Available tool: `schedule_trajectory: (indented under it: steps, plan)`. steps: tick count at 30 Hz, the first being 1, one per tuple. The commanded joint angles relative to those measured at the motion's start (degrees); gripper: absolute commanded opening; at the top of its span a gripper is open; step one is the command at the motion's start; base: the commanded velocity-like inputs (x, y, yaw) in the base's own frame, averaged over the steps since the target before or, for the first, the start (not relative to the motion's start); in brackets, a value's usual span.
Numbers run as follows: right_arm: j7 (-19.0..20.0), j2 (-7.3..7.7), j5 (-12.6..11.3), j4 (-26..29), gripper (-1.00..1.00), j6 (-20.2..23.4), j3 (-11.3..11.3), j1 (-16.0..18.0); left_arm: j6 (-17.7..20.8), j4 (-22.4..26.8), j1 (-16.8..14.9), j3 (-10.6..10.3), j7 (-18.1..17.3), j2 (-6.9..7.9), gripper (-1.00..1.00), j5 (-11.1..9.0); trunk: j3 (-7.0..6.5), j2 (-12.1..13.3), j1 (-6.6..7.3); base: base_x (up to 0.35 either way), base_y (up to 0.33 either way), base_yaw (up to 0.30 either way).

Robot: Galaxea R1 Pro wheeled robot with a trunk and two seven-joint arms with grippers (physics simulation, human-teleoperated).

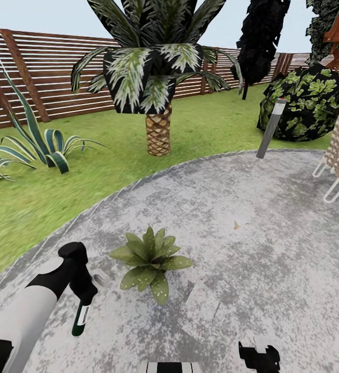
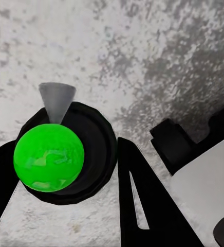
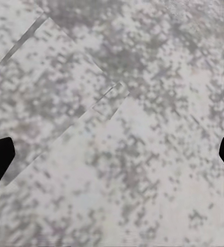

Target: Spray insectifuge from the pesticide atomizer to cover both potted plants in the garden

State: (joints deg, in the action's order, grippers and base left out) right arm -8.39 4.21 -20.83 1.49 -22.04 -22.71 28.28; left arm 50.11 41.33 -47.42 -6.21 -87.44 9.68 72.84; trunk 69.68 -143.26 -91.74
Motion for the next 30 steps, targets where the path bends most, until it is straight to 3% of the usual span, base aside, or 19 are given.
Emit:
schedule_trajectory:
  steps: [1,9,14,22,30]
  plan:
    - [-0.22,0.00,-0.36,0.00,1.00,-0.11,-0.50,0.02,0.61,0.06,0.01,-0.12,-0.54,0.02,-1.00,0.34,0.05,-0.02,-0.01,0.199,0.213,0.000]
    - [-0.29,0.00,-0.43,0.04,1.00,-0.11,-0.50,0.02,0.54,-0.48,0.67,-0.02,-0.69,-0.19,-1.00,-0.25,0.05,-0.02,-0.01,0.217,0.103,0.000]
    - [-0.39,0.00,-0.59,0.09,1.00,-0.09,-0.42,0.02,0.52,-0.81,0.74,-0.12,-0.55,-3.45,-1.00,-0.24,0.05,-0.02,-0.01,0.014,0.002,-0.145]
    - [-0.40,0.00,-0.62,0.09,1.00,-0.11,-0.46,0.02,0.52,-0.73,0.71,0.04,-1.03,-2.95,-1.00,-0.24,0.05,-0.02,-0.01,-0.120,0.018,-0.161]
    - [-0.40,0.00,-0.62,0.09,1.00,-0.08,-0.46,0.02,0.49,-0.09,0.29,-0.02,-1.37,-2.81,-1.00,-0.24,0.05,-0.02,-0.01,-0.187,0.215,-0.036]
